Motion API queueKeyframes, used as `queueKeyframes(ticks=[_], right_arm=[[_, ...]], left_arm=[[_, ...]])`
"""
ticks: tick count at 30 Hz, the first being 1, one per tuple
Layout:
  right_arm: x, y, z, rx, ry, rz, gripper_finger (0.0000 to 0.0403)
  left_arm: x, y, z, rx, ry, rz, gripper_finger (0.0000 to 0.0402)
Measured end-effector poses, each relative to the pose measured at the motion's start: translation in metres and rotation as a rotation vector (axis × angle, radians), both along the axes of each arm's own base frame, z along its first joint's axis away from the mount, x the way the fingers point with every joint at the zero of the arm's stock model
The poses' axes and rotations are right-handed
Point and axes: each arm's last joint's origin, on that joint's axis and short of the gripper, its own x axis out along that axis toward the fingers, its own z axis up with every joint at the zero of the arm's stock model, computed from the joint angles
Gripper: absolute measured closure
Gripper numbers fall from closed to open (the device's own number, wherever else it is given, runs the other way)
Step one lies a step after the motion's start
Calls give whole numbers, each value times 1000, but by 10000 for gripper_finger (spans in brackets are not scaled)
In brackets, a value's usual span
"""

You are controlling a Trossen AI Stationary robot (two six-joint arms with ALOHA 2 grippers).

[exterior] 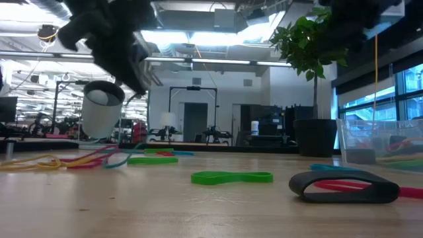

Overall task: Pick and place rubber bands into bin
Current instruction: Put the blue rubber band into the transparent bin

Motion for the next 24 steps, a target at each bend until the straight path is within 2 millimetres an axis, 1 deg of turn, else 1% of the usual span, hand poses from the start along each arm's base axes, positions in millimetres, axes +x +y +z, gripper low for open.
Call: queueKeyframes(ticks=[4,8,14,17,19,21,24], right_arm=[[1,-14,6,-10,-8,48,402],[-3,-23,14,-49,-41,59,402],[-20,-30,31,-79,-123,82,403],[-30,-32,39,-88,-170,93,403],[-34,-33,43,-94,-198,100,403],[-38,-34,47,-92,-226,101,403],[-43,-35,53,-100,-275,109,403]], left_arm=[[7,4,15,25,-38,-26,398],[14,7,32,37,-83,-40,398],[24,8,63,82,-173,-85,398],[34,7,74,102,-229,-93,398],[47,5,76,99,-276,-84,398],[61,3,73,82,-308,-70,398],[91,-2,67,73,-365,-62,398]])
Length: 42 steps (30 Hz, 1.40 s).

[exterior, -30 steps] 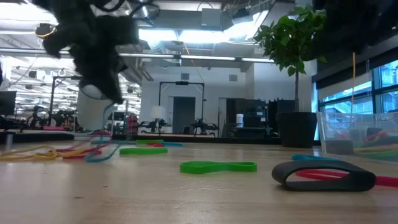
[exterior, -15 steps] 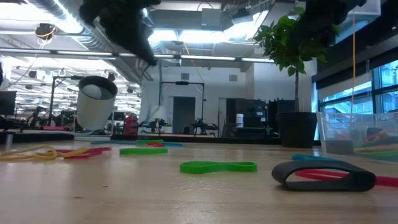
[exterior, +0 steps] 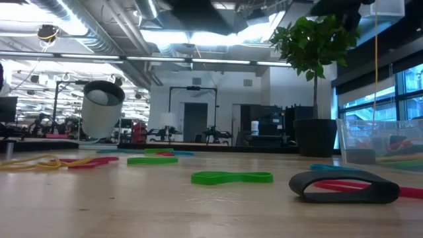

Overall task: Pick and place rubber bands into bin
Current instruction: Put the blue rubber band into the transparent bin

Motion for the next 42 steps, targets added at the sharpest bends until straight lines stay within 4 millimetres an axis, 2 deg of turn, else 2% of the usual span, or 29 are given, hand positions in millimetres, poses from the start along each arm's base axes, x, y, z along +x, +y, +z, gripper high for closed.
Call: queueKeyframes(ticks=[8,12,15,20,23,27,32,36,42], right_arm=[[-3,2,28,-32,-257,109,403],[-1,4,33,-43,-302,184,403],[0,6,33,-37,-305,256,403],[0,8,33,-23,-310,309,403],[-1,8,35,-20,-331,317,403],[-2,8,36,-19,-340,317,403],[-2,8,39,-27,-370,318,403],[-2,8,39,-38,-367,323,403],[-2,8,38,-39,-356,326,403]], left_arm=[[100,-18,-21,-59,-72,12,399],[147,-24,-26,-85,-113,-15,399],[178,-27,-22,-96,-182,-17,399],[217,-25,-19,-128,-280,-45,399],[231,-25,-27,-147,-307,-50,399],[241,-25,-55,-162,-342,-40,399],[251,-21,-80,-173,-399,-29,399],[255,-17,-104,-210,-357,-3,398],[253,-13,-120,-235,-248,22,370]])
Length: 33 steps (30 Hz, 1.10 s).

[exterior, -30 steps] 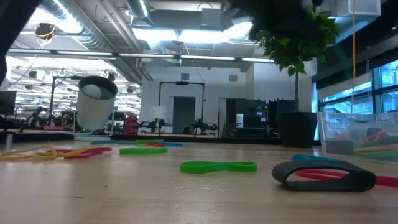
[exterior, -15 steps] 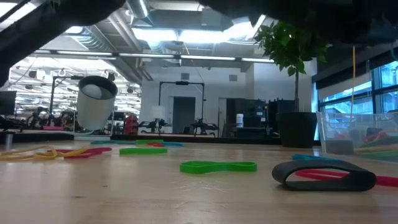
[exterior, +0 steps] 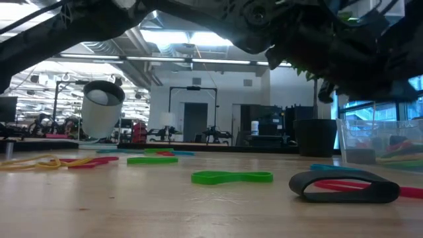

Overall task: Pick and place rubber bands into bin
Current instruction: Put the blue rubber band into the transparent bin, then put the green rubber band into the transparent bin

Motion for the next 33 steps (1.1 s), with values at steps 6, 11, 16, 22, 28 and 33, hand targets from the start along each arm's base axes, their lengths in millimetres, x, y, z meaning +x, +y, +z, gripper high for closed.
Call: queueKeyframes(ticks=[6,11,16,22,28,33], right_arm=[[0,0,-4,-8,37,0,402],[0,0,-4,-9,42,1,402],[-4,-1,-3,-9,37,1,402],[-11,-3,0,-5,17,-3,402],[-14,-4,1,-4,6,-21,402],[-14,-5,-1,-14,29,-65,402]], left_arm=[[-6,0,-13,-13,150,-29,302],[-11,3,-10,-33,216,-42,253],[-24,2,32,-53,239,-9,240],[-51,-20,61,71,378,5,291],[-80,-30,53,72,475,-82,391],[-129,-30,44,-7,426,-36,399]])
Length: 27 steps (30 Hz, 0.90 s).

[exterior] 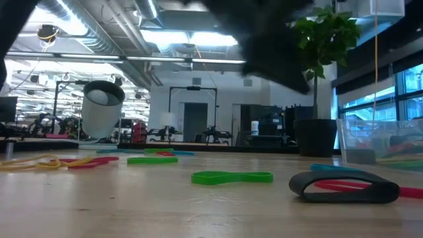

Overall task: Pick and place rubber bands into bin
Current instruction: Put the green rubber band into the transparent bin

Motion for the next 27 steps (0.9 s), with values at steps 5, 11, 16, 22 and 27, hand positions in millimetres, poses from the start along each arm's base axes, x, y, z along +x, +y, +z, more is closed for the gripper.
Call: queueKeyframes(ticks=[5,11,16,22,27], right_arm=[[0,-1,-3,5,25,-28,402],[1,-2,-3,63,29,-87,402],[3,-2,-4,66,32,-110,402],[4,-3,-4,109,31,-161,402],[7,-3,-6,108,40,-168,402]], left_arm=[[-72,10,4,-72,-24,155,395],[-139,26,9,-141,91,304,359],[-159,33,-3,-100,229,328,303],[-156,34,-29,-25,359,292,254],[-150,33,-56,-3,455,268,243]])
